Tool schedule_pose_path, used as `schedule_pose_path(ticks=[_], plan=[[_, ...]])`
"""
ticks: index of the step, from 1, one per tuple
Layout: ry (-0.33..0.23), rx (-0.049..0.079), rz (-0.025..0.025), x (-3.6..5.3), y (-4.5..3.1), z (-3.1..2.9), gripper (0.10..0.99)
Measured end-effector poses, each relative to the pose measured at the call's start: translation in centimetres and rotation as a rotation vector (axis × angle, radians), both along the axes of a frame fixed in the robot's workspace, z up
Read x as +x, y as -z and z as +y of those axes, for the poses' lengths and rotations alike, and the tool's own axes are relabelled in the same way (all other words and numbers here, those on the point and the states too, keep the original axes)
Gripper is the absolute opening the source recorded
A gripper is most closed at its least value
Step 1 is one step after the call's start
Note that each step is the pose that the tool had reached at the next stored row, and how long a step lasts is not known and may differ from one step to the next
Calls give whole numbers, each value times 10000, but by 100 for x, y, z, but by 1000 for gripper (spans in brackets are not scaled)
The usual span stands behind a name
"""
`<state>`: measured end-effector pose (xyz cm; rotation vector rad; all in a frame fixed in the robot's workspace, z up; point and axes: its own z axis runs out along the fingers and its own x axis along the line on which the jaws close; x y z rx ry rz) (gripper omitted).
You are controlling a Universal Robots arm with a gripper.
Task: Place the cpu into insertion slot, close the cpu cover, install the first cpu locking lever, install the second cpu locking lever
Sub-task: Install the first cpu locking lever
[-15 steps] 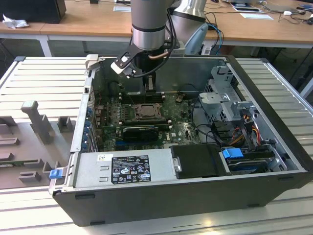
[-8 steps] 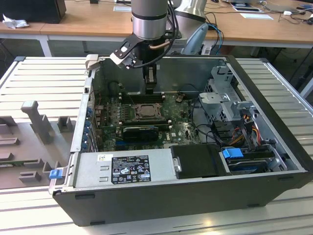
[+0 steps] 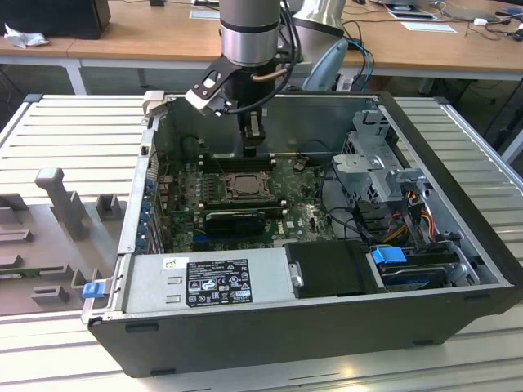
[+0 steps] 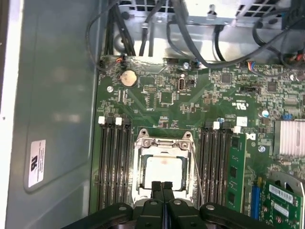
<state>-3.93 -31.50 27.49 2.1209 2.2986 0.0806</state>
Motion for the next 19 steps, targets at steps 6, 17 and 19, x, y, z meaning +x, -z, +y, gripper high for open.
schedule_pose_path(ticks=[6, 17, 19], plan=[[-789, 0, 0, 0, 0, 0, 106], [-1508, 0, 0, 0, 0, 0, 106], [-1675, 0, 0, 0, 0, 0, 106]])
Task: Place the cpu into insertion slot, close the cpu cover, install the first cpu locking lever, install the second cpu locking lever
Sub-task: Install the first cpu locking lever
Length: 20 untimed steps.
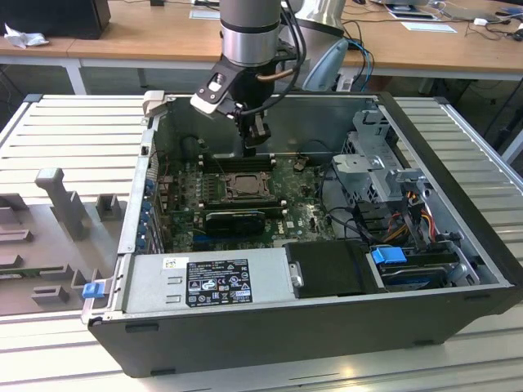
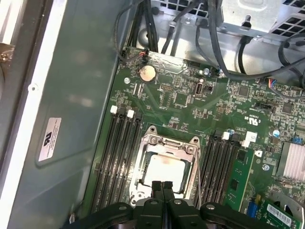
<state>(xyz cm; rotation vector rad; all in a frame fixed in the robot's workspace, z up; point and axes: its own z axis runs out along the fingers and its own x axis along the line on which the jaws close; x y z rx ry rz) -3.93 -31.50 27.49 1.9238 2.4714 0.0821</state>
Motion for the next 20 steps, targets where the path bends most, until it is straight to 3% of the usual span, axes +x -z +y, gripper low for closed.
schedule_pose_path(ticks=[20], plan=[[-891, 0, 0, 0, 0, 0, 106]])
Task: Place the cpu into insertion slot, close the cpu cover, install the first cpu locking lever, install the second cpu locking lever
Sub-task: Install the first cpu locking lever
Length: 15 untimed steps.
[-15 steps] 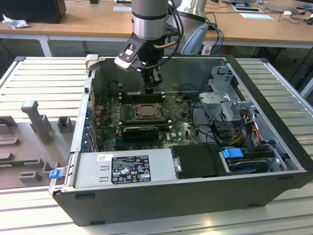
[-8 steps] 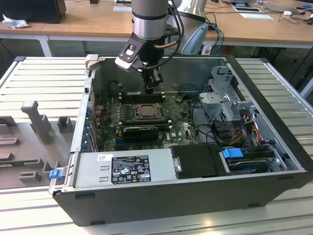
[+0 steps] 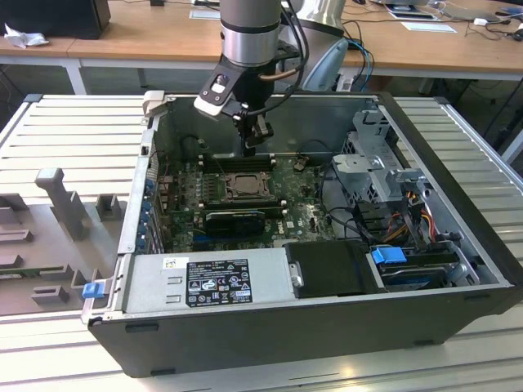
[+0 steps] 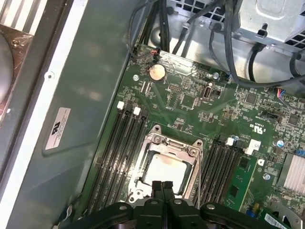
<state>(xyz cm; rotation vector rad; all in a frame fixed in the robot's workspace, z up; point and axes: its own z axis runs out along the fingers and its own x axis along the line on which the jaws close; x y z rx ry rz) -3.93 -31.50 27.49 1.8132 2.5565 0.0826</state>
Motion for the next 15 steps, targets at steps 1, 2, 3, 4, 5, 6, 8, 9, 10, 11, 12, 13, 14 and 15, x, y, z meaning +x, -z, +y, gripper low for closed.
schedule_pose_path(ticks=[1, 2, 3, 4, 5, 6, 8, 9, 10, 11, 12, 13, 14, 15], plan=[[-82, 0, 0, 0, 0, 0, 106], [-143, 0, 0, 0, 0, 0, 106], [-191, 0, 0, 0, 0, 0, 106], [-242, 0, 0, 0, 0, 0, 106], [-274, 0, 0, 0, 0, 0, 106], [-308, 0, 0, 0, 0, 0, 106], [-360, 0, 0, 0, 0, 0, 106], [-402, 0, 0, 0, 0, 0, 106], [-425, 0, 0, 0, 0, 0, 106], [-455, 0, 0, 0, 0, 0, 106], [-488, 0, 0, 0, 0, 0, 106], [-514, 0, -1, 0, 0, 0, 106], [-536, 0, 0, 0, 0, 0, 106], [-562, 0, 0, 0, 0, 0, 106]])
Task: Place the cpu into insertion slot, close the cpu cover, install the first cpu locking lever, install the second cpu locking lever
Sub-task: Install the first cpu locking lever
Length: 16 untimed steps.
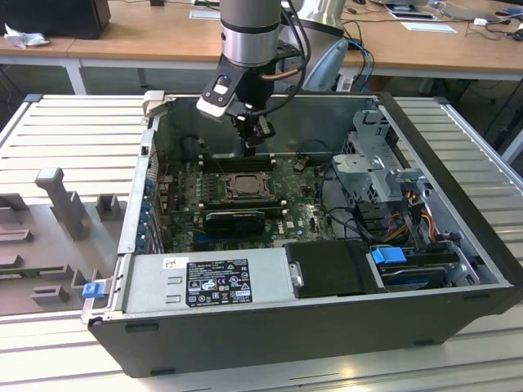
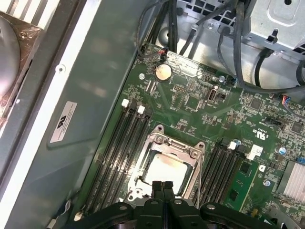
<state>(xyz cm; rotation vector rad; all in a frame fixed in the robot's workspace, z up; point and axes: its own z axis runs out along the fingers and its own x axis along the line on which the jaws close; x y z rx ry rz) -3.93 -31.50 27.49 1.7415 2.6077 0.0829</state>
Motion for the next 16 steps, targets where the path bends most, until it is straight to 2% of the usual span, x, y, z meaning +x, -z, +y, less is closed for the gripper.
schedule_pose_path(ticks=[16], plan=[[-471, 0, -1, 0, 0, 0, 106]])
